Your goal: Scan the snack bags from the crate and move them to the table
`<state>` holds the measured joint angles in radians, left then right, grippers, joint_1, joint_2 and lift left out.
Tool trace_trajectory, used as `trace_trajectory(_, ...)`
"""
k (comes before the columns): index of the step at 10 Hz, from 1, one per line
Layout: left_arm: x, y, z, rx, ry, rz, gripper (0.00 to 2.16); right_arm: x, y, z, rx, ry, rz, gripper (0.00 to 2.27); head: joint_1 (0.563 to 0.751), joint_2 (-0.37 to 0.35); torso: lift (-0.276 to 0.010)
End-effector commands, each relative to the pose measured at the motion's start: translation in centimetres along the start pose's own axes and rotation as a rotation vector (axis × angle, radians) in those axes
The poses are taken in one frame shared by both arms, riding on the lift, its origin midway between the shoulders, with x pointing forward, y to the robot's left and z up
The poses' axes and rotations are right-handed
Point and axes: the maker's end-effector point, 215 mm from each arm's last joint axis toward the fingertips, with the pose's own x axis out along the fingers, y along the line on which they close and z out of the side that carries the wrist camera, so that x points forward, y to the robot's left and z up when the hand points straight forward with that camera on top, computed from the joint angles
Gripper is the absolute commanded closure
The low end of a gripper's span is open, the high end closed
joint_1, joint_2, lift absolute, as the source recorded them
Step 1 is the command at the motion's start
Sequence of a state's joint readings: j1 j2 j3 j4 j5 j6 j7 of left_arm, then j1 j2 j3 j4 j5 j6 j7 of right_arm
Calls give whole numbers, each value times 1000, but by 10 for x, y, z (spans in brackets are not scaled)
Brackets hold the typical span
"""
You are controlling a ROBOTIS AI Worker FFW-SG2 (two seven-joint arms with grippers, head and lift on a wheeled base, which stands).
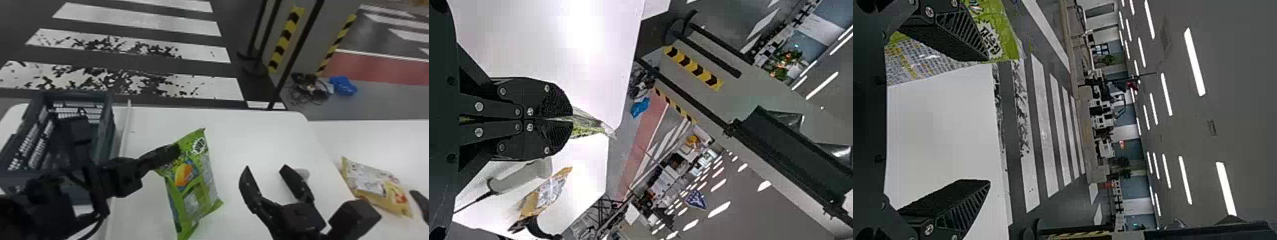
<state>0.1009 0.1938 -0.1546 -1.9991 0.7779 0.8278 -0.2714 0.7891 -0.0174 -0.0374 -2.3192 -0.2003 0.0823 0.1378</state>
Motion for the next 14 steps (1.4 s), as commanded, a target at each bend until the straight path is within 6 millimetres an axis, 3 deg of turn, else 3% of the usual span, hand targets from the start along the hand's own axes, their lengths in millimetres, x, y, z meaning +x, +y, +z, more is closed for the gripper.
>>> trace_trajectory(1,15,2,-8,5,33,-4,1882,-3,-6,4,1,-11,-6,124,695,-266,-95)
trace_trajectory(3,36,2,-14,-8,62,-19,1882,-10,-13,8,1,-24,-20,124,695,-297,-95)
trace_trajectory(5,57,3,-48,37,138,8,1882,-13,-22,11,0,-38,-33,124,695,-327,-95)
trace_trajectory(7,74,13,-68,86,185,45,1878,-14,-24,11,2,-37,-37,124,695,-350,-95)
trace_trajectory(10,95,32,-72,156,207,101,1841,-15,-29,8,0,-36,-42,124,695,-350,-95)
trace_trajectory(11,99,35,-68,193,194,128,1183,-16,-32,8,-2,-35,-46,124,695,-350,-95)
trace_trajectory(12,102,40,-69,250,207,163,-2,-17,-34,9,3,-40,-47,124,695,-350,-95)
trace_trajectory(14,106,47,-60,368,180,230,29,-18,-33,11,3,-48,-44,124,695,-350,-95)
